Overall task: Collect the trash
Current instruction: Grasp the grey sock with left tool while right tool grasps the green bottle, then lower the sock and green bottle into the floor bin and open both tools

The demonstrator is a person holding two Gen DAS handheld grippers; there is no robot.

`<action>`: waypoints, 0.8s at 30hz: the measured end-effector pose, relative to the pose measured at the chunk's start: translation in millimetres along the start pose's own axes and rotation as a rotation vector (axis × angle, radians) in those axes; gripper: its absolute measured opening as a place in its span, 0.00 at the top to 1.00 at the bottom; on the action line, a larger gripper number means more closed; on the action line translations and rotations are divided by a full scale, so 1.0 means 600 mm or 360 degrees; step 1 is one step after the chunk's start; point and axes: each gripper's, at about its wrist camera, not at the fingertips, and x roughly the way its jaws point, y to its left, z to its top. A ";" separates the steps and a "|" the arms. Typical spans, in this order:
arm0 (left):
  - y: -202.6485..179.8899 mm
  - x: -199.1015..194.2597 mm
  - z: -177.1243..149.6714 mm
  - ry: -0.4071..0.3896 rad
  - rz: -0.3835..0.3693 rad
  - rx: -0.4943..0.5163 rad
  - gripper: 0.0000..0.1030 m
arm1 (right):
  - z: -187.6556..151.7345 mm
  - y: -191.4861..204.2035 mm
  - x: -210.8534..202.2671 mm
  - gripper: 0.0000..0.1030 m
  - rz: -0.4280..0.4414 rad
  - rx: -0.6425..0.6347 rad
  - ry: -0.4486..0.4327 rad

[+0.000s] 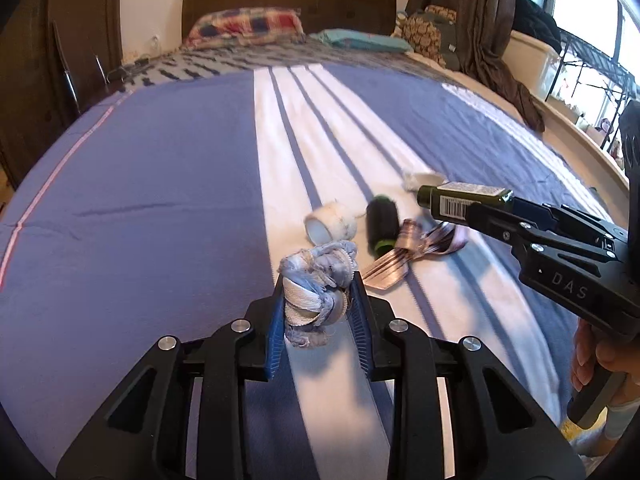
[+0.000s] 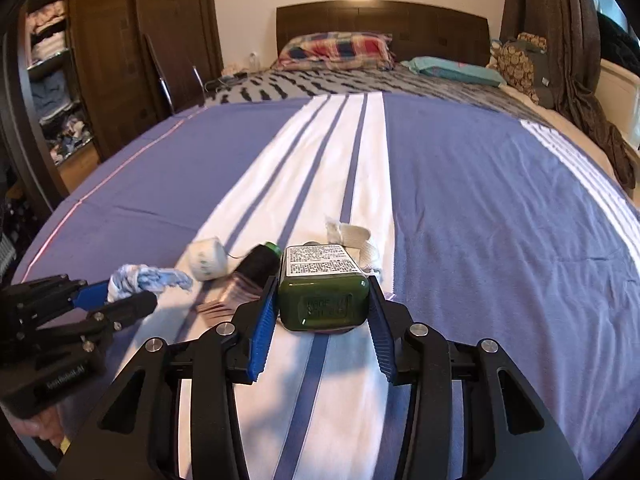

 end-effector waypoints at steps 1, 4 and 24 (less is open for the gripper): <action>-0.003 -0.015 0.000 -0.0019 0.0002 0.0008 0.73 | 0.000 0.002 -0.014 0.58 0.0009 0.0000 -0.0017; -0.014 -0.057 -0.005 -0.0062 0.0005 0.0030 0.73 | 0.001 0.008 -0.058 0.58 0.0019 -0.0011 -0.0061; -0.096 -0.295 -0.169 -0.0214 -0.0024 0.0159 0.73 | -0.157 0.048 -0.322 0.58 0.0089 -0.0072 -0.0227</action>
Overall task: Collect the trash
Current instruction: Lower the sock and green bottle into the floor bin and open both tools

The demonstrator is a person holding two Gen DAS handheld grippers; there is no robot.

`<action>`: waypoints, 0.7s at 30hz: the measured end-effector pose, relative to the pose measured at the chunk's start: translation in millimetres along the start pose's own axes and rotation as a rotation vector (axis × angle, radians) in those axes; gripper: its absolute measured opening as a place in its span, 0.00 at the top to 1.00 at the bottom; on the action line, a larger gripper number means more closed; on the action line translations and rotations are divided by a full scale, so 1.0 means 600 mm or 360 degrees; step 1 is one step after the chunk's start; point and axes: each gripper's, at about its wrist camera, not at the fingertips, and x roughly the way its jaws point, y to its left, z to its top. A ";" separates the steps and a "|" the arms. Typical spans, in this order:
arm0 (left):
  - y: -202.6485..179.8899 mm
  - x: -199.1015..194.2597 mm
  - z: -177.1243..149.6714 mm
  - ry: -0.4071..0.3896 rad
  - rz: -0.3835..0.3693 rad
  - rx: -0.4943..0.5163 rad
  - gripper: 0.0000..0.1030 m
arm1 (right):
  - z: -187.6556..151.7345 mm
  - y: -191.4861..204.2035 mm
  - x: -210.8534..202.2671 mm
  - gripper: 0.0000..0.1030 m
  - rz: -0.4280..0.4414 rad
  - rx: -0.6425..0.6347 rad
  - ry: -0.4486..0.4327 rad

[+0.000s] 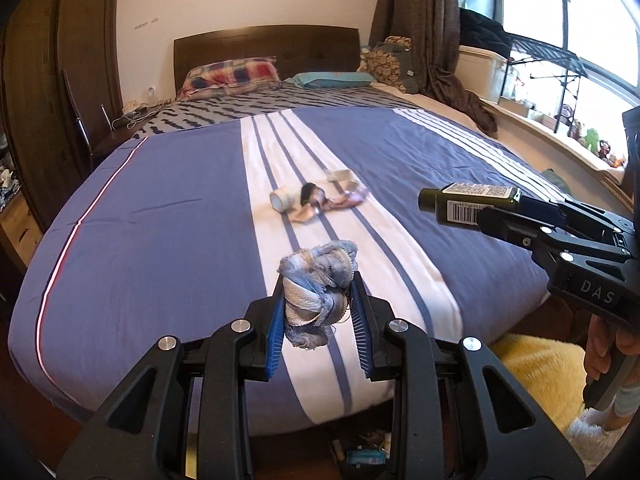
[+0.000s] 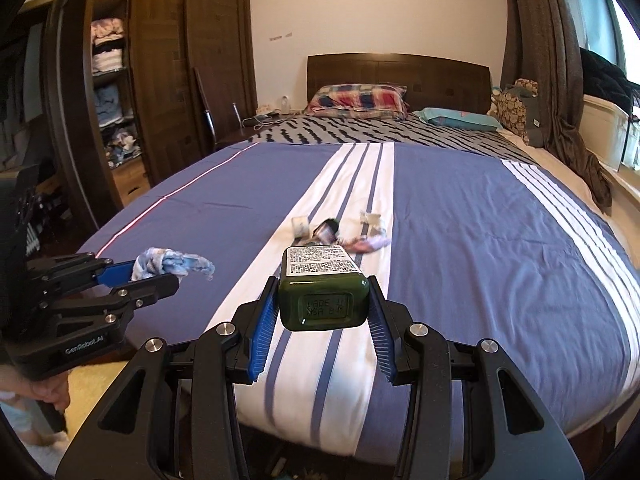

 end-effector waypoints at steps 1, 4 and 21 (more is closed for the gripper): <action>-0.005 -0.008 -0.011 -0.0001 -0.0010 -0.0001 0.73 | -0.010 0.001 -0.007 0.58 0.0001 0.0005 0.0005; -0.017 -0.022 -0.040 0.0007 -0.0033 0.0002 0.73 | -0.041 0.006 -0.023 0.58 0.0011 0.0017 0.0027; -0.041 0.043 -0.222 0.0300 -0.0158 -0.0057 0.73 | -0.241 0.009 0.038 0.58 0.0088 0.0130 0.0481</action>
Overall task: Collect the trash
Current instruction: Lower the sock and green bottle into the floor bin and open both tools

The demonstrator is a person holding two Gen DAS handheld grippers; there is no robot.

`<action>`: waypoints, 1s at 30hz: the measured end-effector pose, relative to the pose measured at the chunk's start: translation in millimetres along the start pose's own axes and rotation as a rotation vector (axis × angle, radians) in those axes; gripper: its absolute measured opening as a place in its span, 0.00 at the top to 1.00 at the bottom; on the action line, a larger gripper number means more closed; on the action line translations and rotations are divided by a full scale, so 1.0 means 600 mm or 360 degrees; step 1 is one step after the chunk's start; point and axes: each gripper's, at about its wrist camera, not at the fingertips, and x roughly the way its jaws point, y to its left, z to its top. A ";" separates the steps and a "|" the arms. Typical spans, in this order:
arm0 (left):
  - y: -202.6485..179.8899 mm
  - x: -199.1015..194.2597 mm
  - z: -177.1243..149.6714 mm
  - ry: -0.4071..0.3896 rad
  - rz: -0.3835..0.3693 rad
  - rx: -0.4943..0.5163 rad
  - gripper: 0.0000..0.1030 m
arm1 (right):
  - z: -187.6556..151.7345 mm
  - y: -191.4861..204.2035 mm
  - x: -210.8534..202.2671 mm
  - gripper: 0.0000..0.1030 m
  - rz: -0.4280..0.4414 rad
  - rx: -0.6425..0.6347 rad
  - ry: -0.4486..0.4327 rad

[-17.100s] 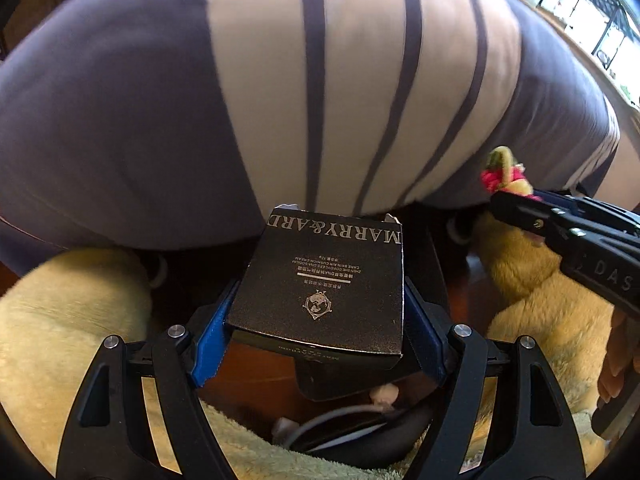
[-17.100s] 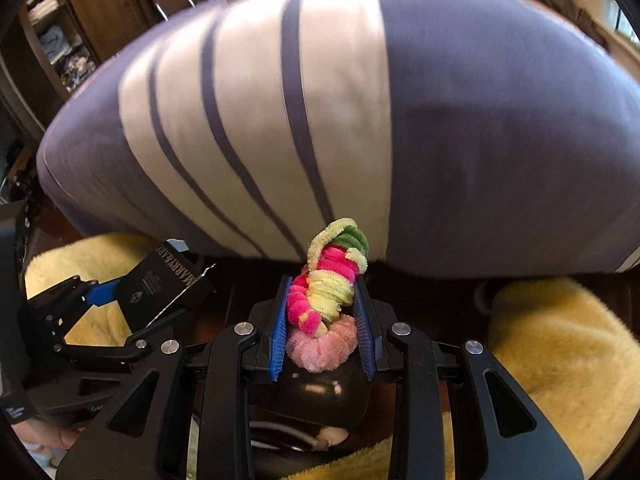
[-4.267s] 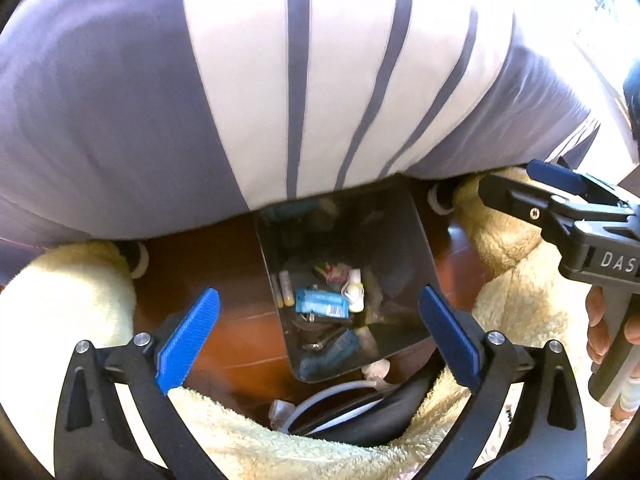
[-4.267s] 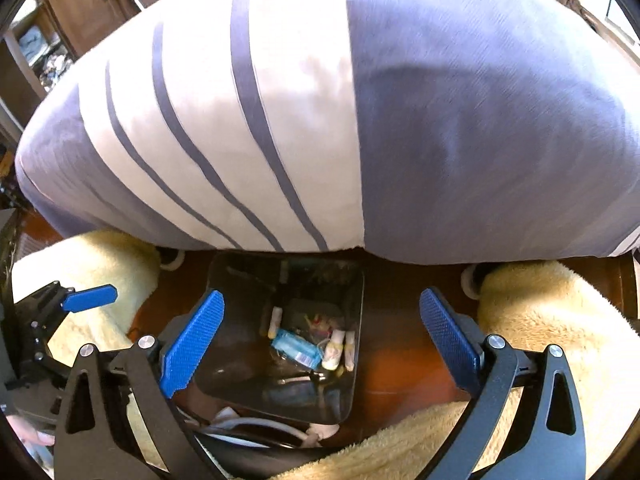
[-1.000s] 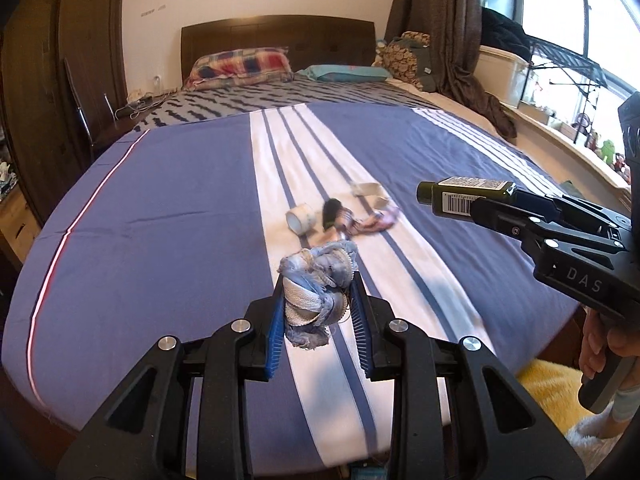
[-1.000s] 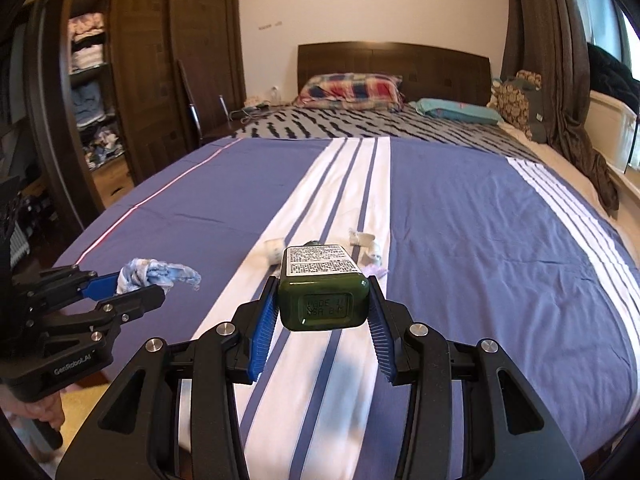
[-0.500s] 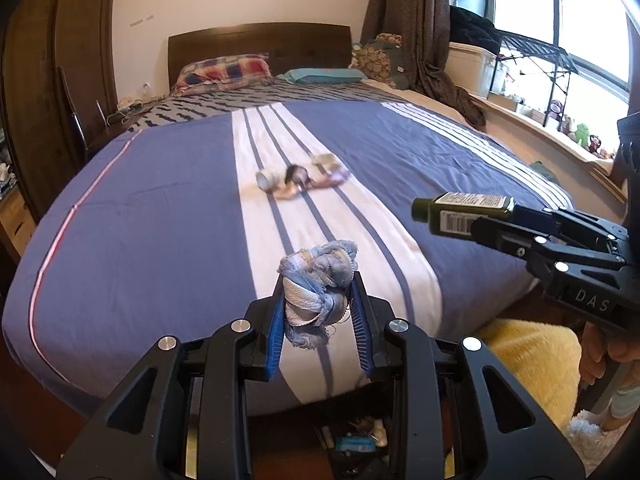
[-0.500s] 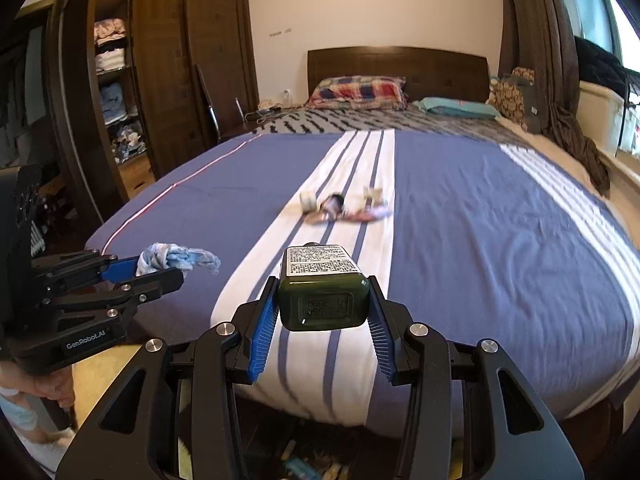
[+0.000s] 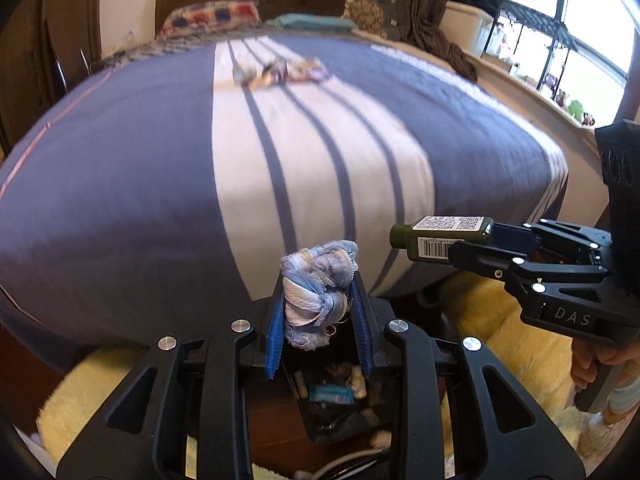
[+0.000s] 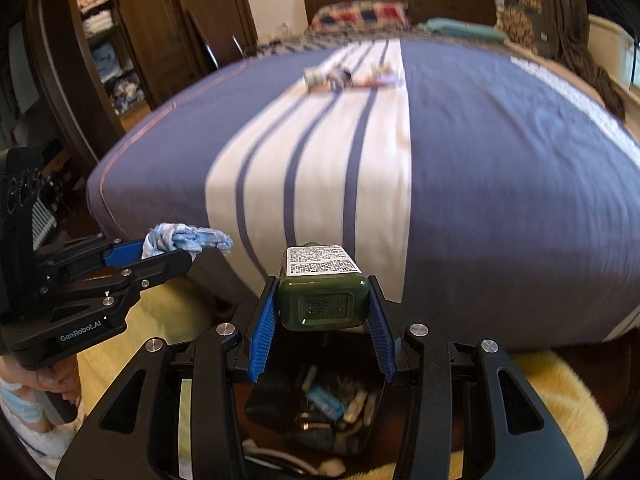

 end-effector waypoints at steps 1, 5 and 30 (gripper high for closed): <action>0.002 0.014 -0.010 0.0037 -0.0002 -0.0009 0.73 | -0.007 -0.001 0.007 0.58 -0.0004 0.0005 0.0020; 0.012 0.061 -0.045 0.0165 -0.0005 -0.0053 0.73 | -0.041 -0.015 0.049 0.58 -0.0022 0.0063 0.0139; 0.010 0.274 -0.165 0.0777 -0.0176 -0.0145 0.73 | -0.109 -0.017 0.223 0.57 -0.0032 0.0179 0.0662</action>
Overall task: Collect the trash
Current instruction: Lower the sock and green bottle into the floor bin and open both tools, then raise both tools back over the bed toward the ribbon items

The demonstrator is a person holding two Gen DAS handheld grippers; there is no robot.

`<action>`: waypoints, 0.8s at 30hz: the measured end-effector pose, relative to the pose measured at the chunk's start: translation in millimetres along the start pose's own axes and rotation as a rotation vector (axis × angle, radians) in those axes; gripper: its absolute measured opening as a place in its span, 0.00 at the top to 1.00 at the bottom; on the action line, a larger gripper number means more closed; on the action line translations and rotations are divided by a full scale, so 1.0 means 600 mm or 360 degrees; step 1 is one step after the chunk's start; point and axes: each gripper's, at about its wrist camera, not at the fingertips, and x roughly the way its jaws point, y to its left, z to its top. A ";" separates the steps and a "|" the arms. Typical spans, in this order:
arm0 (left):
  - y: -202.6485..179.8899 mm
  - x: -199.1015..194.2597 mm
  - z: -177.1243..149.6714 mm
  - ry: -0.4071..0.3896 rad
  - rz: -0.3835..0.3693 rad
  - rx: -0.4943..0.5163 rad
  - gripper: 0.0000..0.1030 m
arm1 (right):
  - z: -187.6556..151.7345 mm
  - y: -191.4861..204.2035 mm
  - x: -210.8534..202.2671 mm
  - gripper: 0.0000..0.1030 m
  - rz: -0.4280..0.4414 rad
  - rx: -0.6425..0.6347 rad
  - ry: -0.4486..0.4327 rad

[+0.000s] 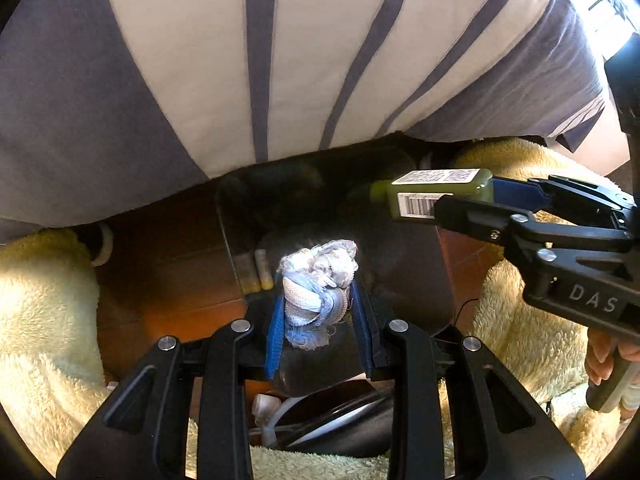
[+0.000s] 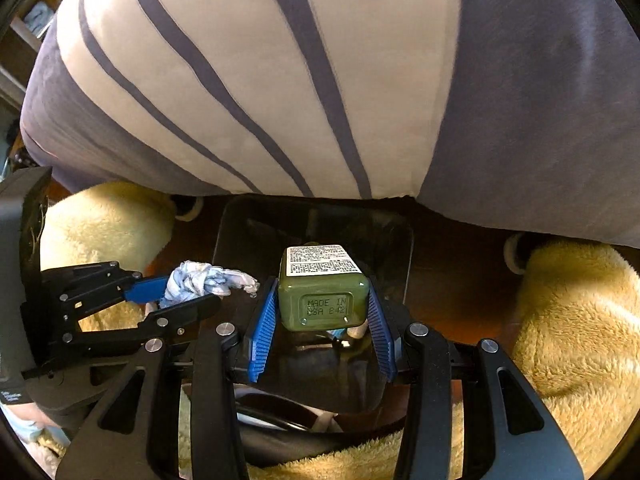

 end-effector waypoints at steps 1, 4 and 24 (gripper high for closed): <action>0.001 0.006 0.003 0.0006 -0.0001 -0.0003 0.72 | 0.001 0.001 0.001 0.57 -0.0001 -0.0001 0.0004; 0.003 0.007 0.002 0.0009 0.0000 -0.0010 0.70 | 0.007 -0.001 0.006 0.57 0.0000 -0.0007 0.0008; -0.001 -0.116 0.002 -0.0233 0.0190 0.0035 0.08 | 0.001 -0.016 -0.103 0.07 -0.0032 0.0053 -0.0295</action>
